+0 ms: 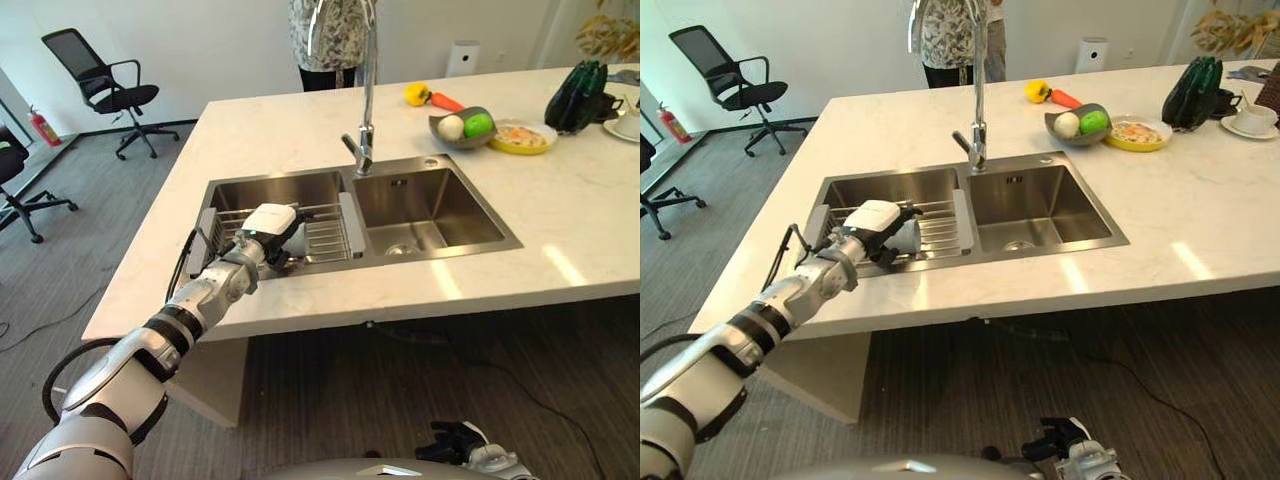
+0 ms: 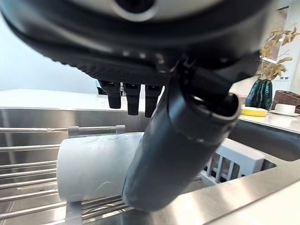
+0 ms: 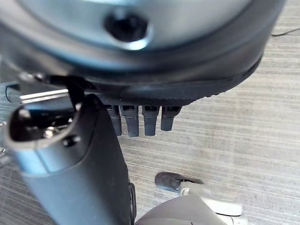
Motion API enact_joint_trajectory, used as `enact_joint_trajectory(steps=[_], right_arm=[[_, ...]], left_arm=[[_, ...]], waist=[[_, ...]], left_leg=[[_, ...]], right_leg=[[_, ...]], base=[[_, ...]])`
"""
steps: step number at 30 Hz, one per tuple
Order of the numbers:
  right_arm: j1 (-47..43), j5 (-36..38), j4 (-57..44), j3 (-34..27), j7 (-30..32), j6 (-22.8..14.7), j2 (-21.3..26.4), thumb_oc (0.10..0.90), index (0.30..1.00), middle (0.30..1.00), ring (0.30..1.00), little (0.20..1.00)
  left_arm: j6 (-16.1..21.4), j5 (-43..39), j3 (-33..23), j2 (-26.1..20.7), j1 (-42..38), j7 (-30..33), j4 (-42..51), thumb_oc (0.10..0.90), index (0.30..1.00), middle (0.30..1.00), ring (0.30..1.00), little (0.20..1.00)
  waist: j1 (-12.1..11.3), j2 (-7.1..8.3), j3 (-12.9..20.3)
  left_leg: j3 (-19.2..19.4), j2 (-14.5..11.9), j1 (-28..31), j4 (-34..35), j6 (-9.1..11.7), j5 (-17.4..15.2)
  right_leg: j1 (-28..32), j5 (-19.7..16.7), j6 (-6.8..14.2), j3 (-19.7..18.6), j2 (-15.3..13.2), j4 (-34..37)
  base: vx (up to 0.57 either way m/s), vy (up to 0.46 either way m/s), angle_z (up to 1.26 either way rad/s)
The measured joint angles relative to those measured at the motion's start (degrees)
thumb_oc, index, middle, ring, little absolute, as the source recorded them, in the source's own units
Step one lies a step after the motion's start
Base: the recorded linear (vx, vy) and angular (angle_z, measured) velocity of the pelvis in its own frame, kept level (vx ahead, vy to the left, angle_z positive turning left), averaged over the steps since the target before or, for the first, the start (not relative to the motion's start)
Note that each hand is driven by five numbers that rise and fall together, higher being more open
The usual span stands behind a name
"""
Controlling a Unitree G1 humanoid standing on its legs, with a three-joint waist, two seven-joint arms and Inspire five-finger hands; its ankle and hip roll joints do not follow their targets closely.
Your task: Place the dishes in the dishwasher.
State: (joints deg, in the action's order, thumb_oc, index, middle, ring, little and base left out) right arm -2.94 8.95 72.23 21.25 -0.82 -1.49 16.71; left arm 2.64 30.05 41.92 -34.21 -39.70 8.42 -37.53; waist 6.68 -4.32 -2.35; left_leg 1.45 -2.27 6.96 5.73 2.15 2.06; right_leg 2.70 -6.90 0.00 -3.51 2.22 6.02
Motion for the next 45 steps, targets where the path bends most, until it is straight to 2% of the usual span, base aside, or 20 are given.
enact_joint_trajectory(steps=[11,18,22,23,24,25,27,31,39,41,43,45], right_arm=[[1.78,-0.01,0.64,1.48,0.1,0.79,0.99,0.8,0.9,0.9,0.9,0.9],[1.56,-0.01,0.69,2.35,0.1,0.81,1.51,0.8,0.9,0.9,0.9,0.9],[1.18,-0.02,1.11,2.49,0.0,0.92,1.69,0.8,0.9,0.9,0.9,0.9],[0.43,-0.04,3.18,2.44,-0.63,1.69,1.8,0.8,0.9,0.9,0.9,0.9],[1.02,-0.15,3.68,2.35,-1.43,0.27,2.51,0.8,0.9,0.9,0.9,0.9],[2.42,-0.25,1.57,2.2,-1.67,-0.73,2.9,0.8,0.9,0.9,0.9,0.9],[3.67,-0.8,-0.45,2.76,-1.56,0.5,4.0,0.8,0.9,0.9,0.9,0.9],[5.16,-2.19,0.2,2.58,-2.51,0.71,4.06,0.8,0.9,0.9,0.9,0.9],[5.19,-2.24,-0.56,2.54,-2.82,0.3,3.95,0.8,0.9,0.9,0.9,0.9],[5.06,-2.24,-0.76,2.49,-2.68,0.12,3.69,0.8,0.9,0.9,0.9,0.9],[5.71,-2.24,-2.38,2.48,-2.16,-0.16,3.46,0.8,0.9,0.9,0.9,0.9],[5.9,-2.25,-2.84,2.43,-1.6,-0.94,3.28,0.8,0.9,0.9,0.9,0.9]], left_arm=[[-2.44,2.21,1.92,3.08,-3.96,-0.26,-13.09,0.8,0.9,0.9,0.9,0.9],[-3.18,2.2,2.69,6.19,-6.5,-0.38,-21.08,0.8,0.9,0.9,0.9,0.9],[-3.29,2.2,2.7,6.42,-6.78,-0.86,-22.64,0.8,0.9,0.9,0.9,0.9],[-3.33,2.19,2.63,6.7,-7.04,-0.96,-23.15,0.67,0.705,0.705,0.705,0.705],[-2.72,2.19,2.6,6.41,-7.13,-1.31,-23.3,0.546,0.519,0.519,0.519,0.519],[-2.65,2.19,2.39,6.43,-7.12,-1.29,-23.7,0.4,0.3,0.3,0.3,0.3],[-3.24,2.22,0.62,6.31,-7.55,-0.77,-27.18,0.4,0.3,0.3,0.3,0.3],[-3.17,2.39,0.58,5.68,-8.98,-1.53,-31.09,0.4,0.3,0.3,0.3,0.3],[-1.96,3.34,1.67,2.57,-8.78,-2.07,-29.35,0.4,0.3,0.3,0.3,0.3],[-1.86,3.18,1.09,0.52,-6.49,-0.57,-23.85,0.4,0.3,0.3,0.3,0.3],[-0.37,2.59,-1.95,-3.8,-0.57,2.72,-11.07,0.4,0.3,0.3,0.3,0.3],[0.55,1.55,-4.31,-4.59,2.82,6.0,-4.6,0.4,0.3,0.3,0.3,0.3]], waist=[[1.54,-0.56,-0.41],[1.89,-1.46,-0.93],[1.93,-1.61,-0.93],[2.13,-1.54,-1.0],[2.45,-1.54,-1.05],[2.4,-1.73,-0.97],[2.9,-1.66,-1.03],[3.47,-1.83,-1.08],[3.46,-1.49,-1.58],[2.72,-1.14,-1.94],[2.42,-0.18,-2.76],[0.77,0.68,-3.34]], left_leg=[[1.13,-0.18,-0.01,-0.01,-0.03,-0.14],[1.96,-0.21,0.24,-0.01,0.15,-0.41],[2.47,-0.42,0.51,0.0,0.27,-0.64],[2.57,-0.41,0.56,-0.02,0.25,-0.66],[2.5,-0.39,0.53,-0.02,0.26,-0.68],[2.48,-0.34,0.6,-0.02,0.19,-0.77],[3.01,-0.4,0.71,-0.02,0.16,-0.91],[4.11,-0.4,1.02,0.01,0.08,-1.16],[4.23,-0.36,0.95,0.0,0.07,-1.18],[4.08,-0.36,0.86,-0.01,0.05,-1.15],[3.74,-0.42,0.84,-0.01,0.06,-1.14],[3.49,-0.4,0.84,-0.02,0.05,-1.12]], right_leg=[[-0.46,-0.13,-0.04,-0.99,0.28,0.01],[-0.5,-0.16,0.0,-1.67,0.38,0.0],[-0.37,-0.17,0.01,-1.91,0.56,-0.16],[-0.45,-0.18,0.02,-2.03,0.58,-0.17],[-0.45,-0.18,0.0,-2.2,0.59,-0.14],[-0.4,-0.13,-0.05,-2.17,0.57,-0.18],[-0.5,-0.13,-0.05,-2.73,0.71,-0.18],[-0.55,-0.25,0.09,-3.54,0.74,-0.19],[-0.69,-0.36,0.2,-3.51,0.69,-0.2],[-0.67,-0.43,0.14,-3.33,0.67,-0.23],[-0.57,-0.46,0.08,-2.96,0.69,-0.23],[-0.4,-0.46,0.08,-2.73,0.6,-0.23]], base=[[0.0,-0.013,-0.06],[0.0,-0.004,-0.04],[0.0,-0.001,-0.09],[0.0,0.0,0.0],[0.0,0.0,0.0],[0.0,0.0,0.0],[-0.02,0.005,-0.13],[-0.02,0.004,-0.15],[-0.02,0.004,-0.01],[-0.02,-0.003,0.01],[-0.03,-0.011,0.09],[-0.01,-0.008,0.05]])
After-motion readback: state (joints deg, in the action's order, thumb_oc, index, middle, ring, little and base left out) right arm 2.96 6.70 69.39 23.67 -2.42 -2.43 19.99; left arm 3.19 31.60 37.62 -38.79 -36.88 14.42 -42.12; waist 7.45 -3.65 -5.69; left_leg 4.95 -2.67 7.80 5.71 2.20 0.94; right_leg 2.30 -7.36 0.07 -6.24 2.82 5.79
